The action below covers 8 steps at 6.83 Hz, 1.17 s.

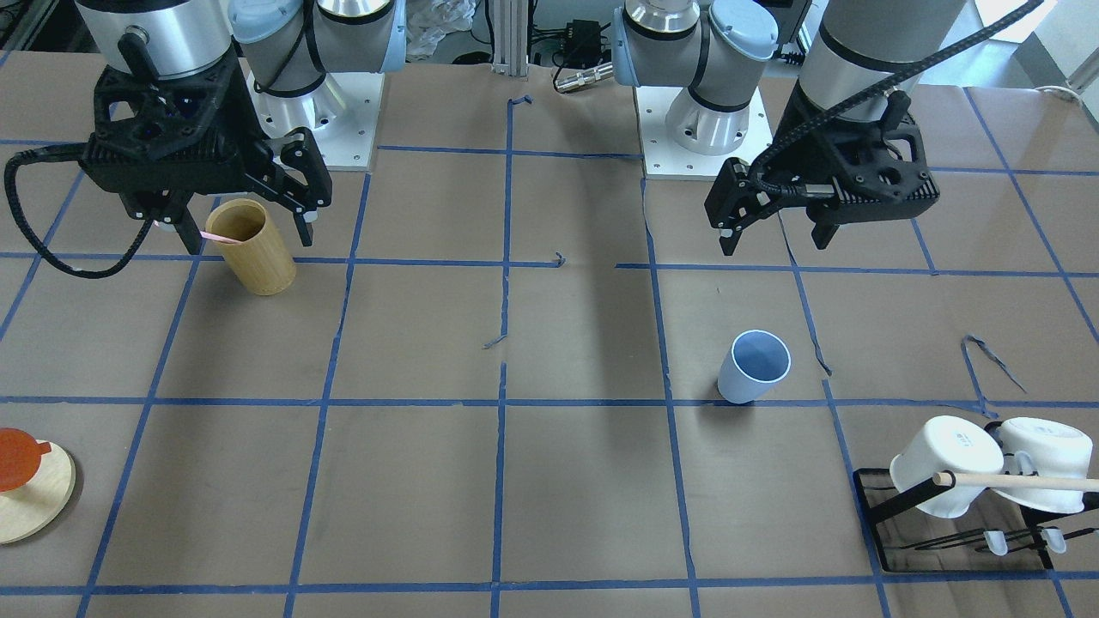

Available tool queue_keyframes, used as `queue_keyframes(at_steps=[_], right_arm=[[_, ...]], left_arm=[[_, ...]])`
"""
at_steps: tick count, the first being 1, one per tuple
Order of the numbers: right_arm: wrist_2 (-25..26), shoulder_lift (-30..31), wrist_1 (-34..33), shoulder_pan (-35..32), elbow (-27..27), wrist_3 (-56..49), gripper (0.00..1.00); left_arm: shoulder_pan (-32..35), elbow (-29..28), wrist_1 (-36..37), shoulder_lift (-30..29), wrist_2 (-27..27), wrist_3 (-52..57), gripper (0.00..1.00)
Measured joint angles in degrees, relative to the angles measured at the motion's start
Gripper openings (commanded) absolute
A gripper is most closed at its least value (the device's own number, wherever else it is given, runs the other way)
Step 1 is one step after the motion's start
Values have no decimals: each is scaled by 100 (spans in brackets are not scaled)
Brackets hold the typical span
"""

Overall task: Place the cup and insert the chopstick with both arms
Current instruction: 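Move the right gripper toward the bamboo cup with the pink chopstick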

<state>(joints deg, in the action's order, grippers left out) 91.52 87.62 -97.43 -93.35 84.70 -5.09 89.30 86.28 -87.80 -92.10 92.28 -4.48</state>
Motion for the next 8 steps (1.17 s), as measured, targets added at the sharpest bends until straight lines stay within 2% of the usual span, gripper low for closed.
queue_keyframes(at_steps=[6, 8], right_arm=[[141, -12, -41, -5, 43, 87, 100], [97, 58, -7, -27, 47, 671, 100]], left_arm=[[1, -2, 0, -1, -13, 5, 100], [0, 0, 0, -7, -16, 8, 100]])
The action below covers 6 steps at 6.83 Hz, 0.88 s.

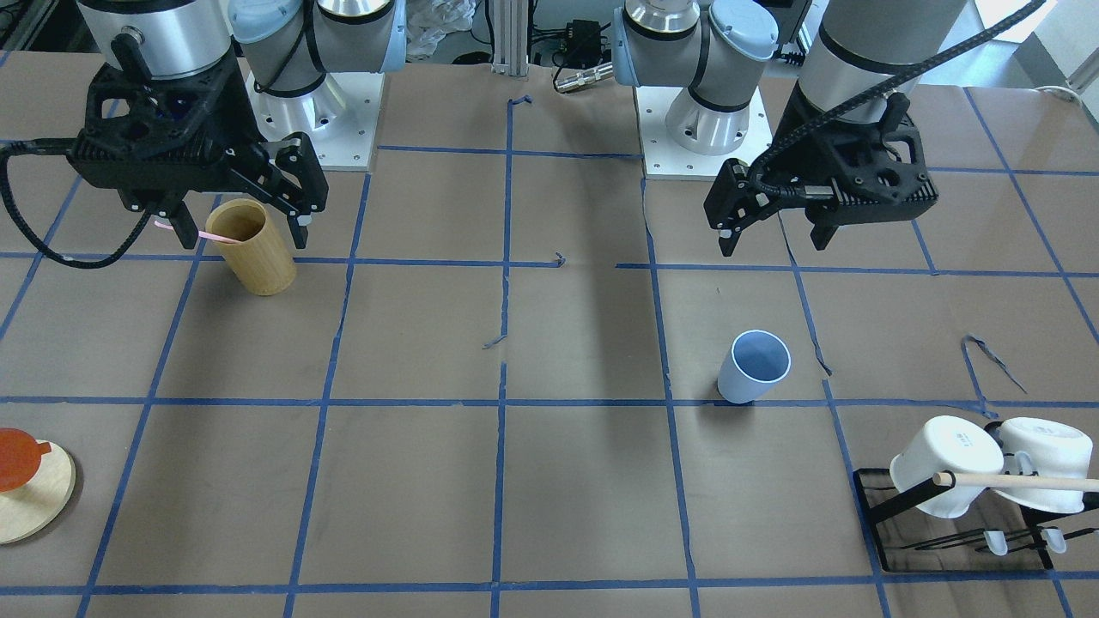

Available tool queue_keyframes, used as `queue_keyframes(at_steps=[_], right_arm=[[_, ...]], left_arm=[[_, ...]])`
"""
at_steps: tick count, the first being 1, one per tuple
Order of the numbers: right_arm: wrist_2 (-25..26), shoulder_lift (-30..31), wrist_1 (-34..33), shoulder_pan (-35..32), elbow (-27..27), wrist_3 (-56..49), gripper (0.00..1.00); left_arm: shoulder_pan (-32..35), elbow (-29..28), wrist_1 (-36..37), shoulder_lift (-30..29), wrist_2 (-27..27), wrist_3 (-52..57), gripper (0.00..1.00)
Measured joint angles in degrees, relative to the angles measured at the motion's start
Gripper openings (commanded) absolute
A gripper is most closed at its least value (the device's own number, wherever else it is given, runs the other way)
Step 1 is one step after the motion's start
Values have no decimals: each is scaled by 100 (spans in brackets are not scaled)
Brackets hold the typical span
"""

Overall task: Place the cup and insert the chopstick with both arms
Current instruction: 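Move the right gripper toward the bamboo cup with the pink chopstick, then lower the right gripper above the bamboo cup over the chopstick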

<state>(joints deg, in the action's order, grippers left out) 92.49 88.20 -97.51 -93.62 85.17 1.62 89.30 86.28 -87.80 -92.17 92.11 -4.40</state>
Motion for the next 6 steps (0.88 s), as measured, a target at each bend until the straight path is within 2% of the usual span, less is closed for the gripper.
queue_keyframes(at_steps=[3, 6], right_arm=[[17, 79, 267, -5, 6, 201, 100], [204, 81, 1279, 333, -9, 24, 100]], left_arm=[[0, -1, 0, -3, 2, 1, 100], [0, -1, 0, -3, 2, 0, 100]])
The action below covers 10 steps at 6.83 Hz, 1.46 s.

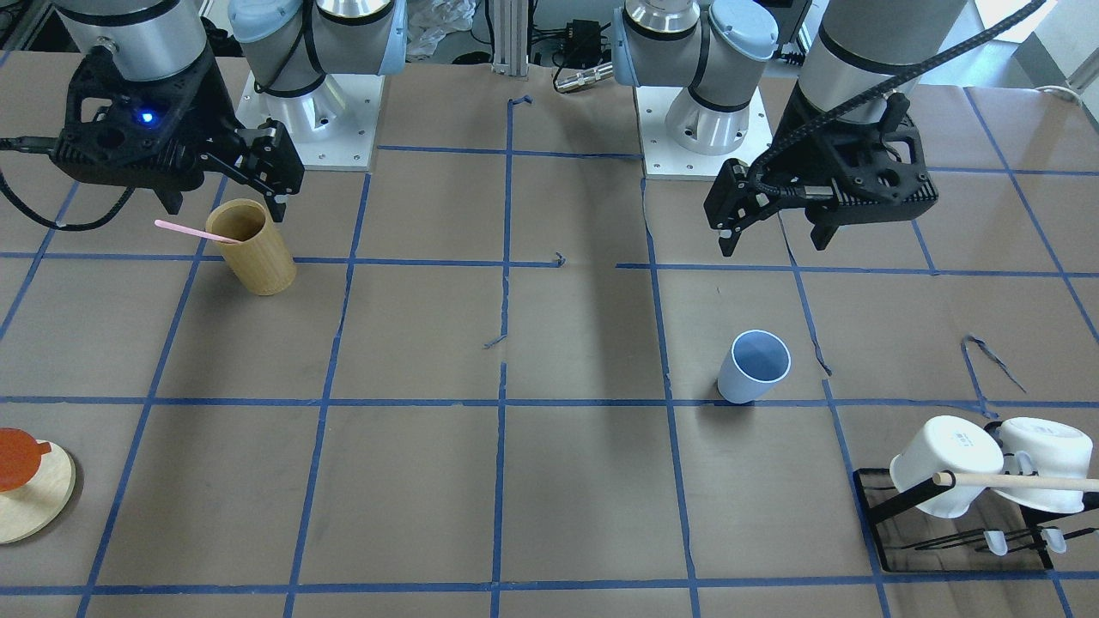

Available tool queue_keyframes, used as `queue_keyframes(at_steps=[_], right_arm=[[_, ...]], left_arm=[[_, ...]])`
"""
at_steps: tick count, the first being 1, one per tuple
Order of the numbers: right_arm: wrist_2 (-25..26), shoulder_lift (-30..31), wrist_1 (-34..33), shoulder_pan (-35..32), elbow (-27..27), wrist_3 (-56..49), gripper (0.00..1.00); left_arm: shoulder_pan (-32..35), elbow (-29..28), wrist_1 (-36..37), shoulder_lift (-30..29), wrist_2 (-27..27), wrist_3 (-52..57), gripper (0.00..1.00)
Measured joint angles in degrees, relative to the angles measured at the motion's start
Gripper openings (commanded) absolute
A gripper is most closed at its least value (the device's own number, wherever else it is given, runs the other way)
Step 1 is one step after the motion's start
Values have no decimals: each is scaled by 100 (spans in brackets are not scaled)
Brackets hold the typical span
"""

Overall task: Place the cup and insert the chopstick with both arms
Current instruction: 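Lower the right gripper above the bamboo cup over the chopstick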

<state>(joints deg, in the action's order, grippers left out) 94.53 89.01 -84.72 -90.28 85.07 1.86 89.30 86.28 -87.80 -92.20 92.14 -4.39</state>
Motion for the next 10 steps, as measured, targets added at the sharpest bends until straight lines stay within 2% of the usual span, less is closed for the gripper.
queue_keyframes(at_steps=[1, 3, 4, 7, 10], right_arm=[[-47, 17, 309, 62, -16, 3, 100], [-622, 14, 463, 81, -6, 48, 100], [-691, 17, 545, 119, 1, 70, 100], [-51, 3, 1102, 895, 79, 257, 100], [-42, -6, 1123, 1825, 801, 280, 100]], left_arm=[[0, 0, 0, -3, -2, 0, 100], [0, 1, 0, -4, -3, 0, 100], [0, 0, 0, -6, -3, -2, 100], [0, 3, 0, -1, -3, -5, 100], [0, 3, 0, 7, -3, -9, 100]])
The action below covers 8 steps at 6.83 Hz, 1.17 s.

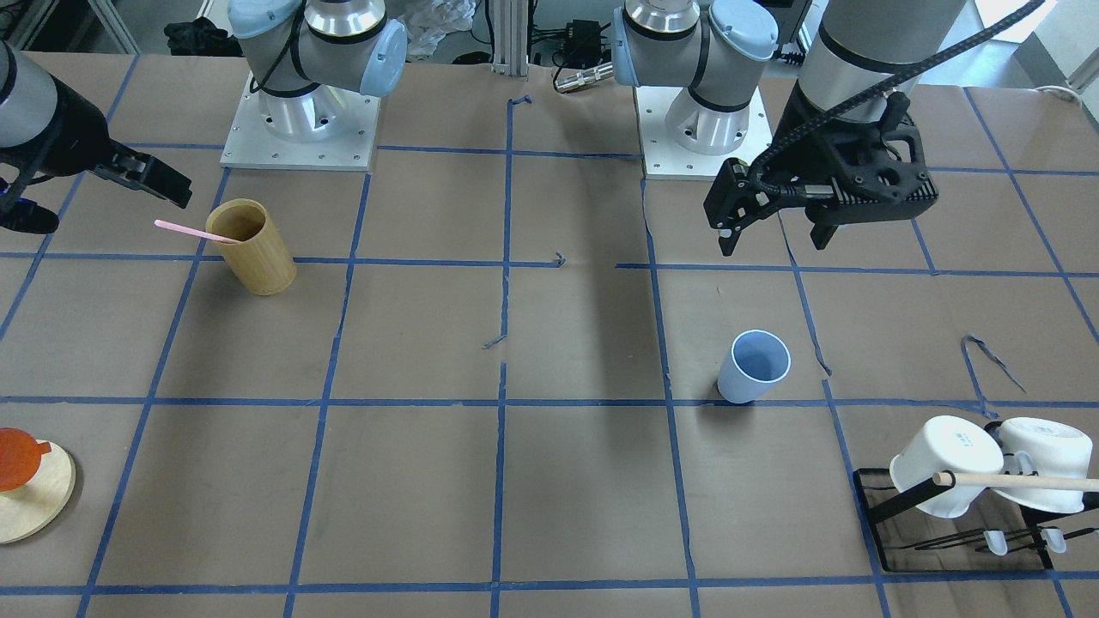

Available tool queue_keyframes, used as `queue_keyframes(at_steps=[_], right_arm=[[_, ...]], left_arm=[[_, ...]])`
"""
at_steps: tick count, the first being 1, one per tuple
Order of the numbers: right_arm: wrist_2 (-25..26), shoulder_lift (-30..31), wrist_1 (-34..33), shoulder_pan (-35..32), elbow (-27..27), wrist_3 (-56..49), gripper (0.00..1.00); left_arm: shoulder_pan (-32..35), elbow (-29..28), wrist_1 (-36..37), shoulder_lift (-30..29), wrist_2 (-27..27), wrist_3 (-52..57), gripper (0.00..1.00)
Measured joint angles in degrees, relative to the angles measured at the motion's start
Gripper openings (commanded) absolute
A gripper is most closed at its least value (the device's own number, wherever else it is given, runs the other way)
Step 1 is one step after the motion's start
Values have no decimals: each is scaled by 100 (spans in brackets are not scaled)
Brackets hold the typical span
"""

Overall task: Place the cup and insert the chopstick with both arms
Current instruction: 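Lower the right gripper above the bamboo cup over the chopstick, then close the right gripper on the pink chopstick's upper end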

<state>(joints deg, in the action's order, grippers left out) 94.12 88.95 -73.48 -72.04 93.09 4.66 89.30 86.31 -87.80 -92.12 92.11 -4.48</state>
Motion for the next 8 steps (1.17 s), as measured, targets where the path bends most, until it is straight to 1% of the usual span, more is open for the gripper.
queue_keyframes(at_steps=[1, 2, 4, 6, 7, 8], right_arm=[[-17, -7, -38, 117, 179, 28, 92], [-18, -28, -91, 163, 307, 87, 90], [33, -89, -406, 246, 627, 147, 90], [52, -114, -741, 371, 889, 151, 84], [54, -147, -820, 396, 928, 155, 78], [53, -198, -875, 405, 939, 157, 68]], left_arm=[[0, -1, 0, -1, 0, 0, 100], [0, -5, 0, -4, 0, 0, 100], [0, -8, 0, -7, 0, 0, 100], [0, -15, 0, -13, 0, 0, 100], [0, -15, 0, -15, 0, 0, 100], [0, -12, 0, -16, 0, 0, 100]])
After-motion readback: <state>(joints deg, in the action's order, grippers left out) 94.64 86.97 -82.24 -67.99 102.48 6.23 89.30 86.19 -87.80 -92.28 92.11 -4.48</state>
